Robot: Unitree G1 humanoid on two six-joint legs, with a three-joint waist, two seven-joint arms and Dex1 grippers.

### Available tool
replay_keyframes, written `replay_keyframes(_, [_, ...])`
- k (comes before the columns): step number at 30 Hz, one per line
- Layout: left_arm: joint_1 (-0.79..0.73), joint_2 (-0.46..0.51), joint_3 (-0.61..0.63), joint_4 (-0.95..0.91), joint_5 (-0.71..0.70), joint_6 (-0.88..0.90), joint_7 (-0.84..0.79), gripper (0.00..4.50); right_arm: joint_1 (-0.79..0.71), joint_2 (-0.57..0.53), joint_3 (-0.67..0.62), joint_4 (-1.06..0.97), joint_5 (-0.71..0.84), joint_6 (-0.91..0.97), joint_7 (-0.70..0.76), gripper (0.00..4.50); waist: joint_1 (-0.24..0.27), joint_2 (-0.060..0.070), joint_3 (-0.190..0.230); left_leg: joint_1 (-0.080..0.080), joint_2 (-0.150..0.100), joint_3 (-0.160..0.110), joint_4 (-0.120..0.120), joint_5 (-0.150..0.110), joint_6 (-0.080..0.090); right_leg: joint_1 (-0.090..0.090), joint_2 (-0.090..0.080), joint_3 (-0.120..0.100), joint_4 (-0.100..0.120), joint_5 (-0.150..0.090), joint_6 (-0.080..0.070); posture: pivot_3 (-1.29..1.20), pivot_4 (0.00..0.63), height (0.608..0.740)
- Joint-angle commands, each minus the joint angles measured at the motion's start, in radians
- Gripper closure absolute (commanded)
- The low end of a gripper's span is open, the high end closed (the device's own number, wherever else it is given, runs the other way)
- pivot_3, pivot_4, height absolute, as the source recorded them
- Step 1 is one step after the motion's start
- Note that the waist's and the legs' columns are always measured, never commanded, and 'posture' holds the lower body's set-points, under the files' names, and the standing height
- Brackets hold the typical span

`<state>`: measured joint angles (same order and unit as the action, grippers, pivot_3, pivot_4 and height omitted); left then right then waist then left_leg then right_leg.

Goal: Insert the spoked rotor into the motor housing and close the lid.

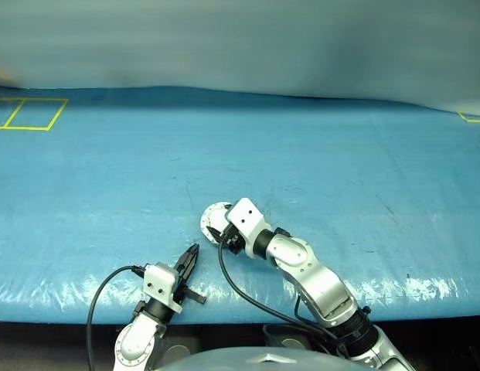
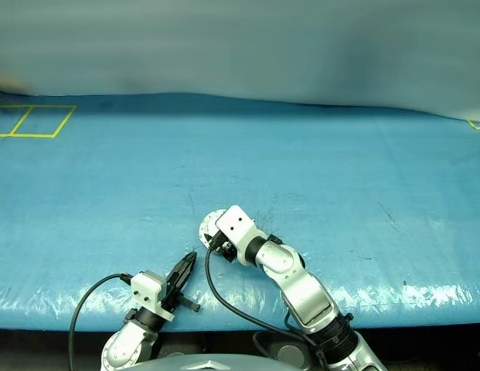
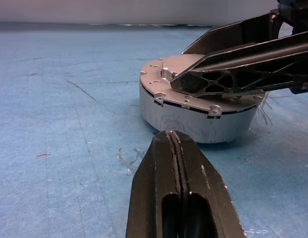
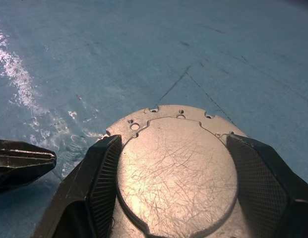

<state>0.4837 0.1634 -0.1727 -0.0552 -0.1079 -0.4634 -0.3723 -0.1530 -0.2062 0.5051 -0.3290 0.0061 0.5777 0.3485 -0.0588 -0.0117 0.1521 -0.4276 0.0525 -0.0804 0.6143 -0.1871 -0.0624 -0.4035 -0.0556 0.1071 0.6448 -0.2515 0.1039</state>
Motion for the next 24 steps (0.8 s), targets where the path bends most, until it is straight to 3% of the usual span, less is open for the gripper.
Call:
replay_keyframes(1, [0.006, 0.007, -0.006, -0.038, 0.005, 0.002, -0.002, 4.5, 0.013, 0.001, -0.029, 0.035, -0.014, 0.024, -0.017, 1.46, 0.0, 0.0, 0.0, 0.001, 0.0, 0.0, 0.0, 0.0, 0.0, 0.0, 0.0, 0.0, 0.0, 0.0, 0.0, 0.0, 0.15, 0.74])
replay_keyframes(12, [-0.002, 0.012, -0.002, -0.038, 0.013, 0.009, 0.001, 4.5, 0.011, 0.001, -0.044, 0.062, -0.024, 0.116, -0.027, 1.46, 0.002, -0.002, -0.006, 0.004, 0.0, 0.0, 0.001, 0.0, 0.0, 0.004, 0.0, 0.0, 0.0, 0.0, 0.0, 0.0, 0.15, 0.74])
replay_keyframes(13, [-0.004, 0.012, 0.0, -0.038, 0.012, 0.01, 0.001, 4.5, 0.004, -0.016, -0.027, 0.062, -0.048, 0.107, -0.026, 1.46, 0.002, -0.002, -0.007, 0.004, 0.0, 0.0, 0.001, 0.0, 0.0, 0.004, -0.001, 0.0, 0.0, 0.083, 0.154, 0.0, 0.15, 0.74])
replay_keyframes(14, [-0.004, 0.012, 0.001, -0.037, 0.013, 0.01, 0.002, 4.5, 0.001, -0.028, -0.015, 0.066, -0.068, 0.096, -0.03, 1.46, 0.003, -0.002, -0.007, 0.004, 0.0, 0.0, 0.001, 0.0, 0.0, 0.005, -0.001, 0.0, 0.0, 0.0, 0.0, 0.0, 0.15, 0.74])
replay_keyframes(22, [-0.013, 0.002, 0.063, -0.111, -0.058, 0.058, 0.031, 4.5, 0.009, -0.018, -0.017, 0.069, -0.066, 0.092, -0.035, 1.46, 0.008, -0.001, -0.009, 0.005, 0.0, 0.0, 0.001, -0.001, -0.002, 0.005, -0.002, 0.0, -0.001, 0.0, 0.0, 0.0, 0.15, 0.74])
replay_keyframes(24, [-0.038, 0.004, 0.108, -0.182, -0.081, 0.18, 0.081, 4.5, 0.011, -0.016, -0.018, 0.068, -0.065, 0.092, -0.036, 1.46, 0.01, -0.001, -0.009, 0.005, 0.0, 0.0, 0.0, -0.002, -0.003, 0.005, -0.002, 0.0, -0.001, 0.0, 0.0, 0.0, 0.15, 0.74])
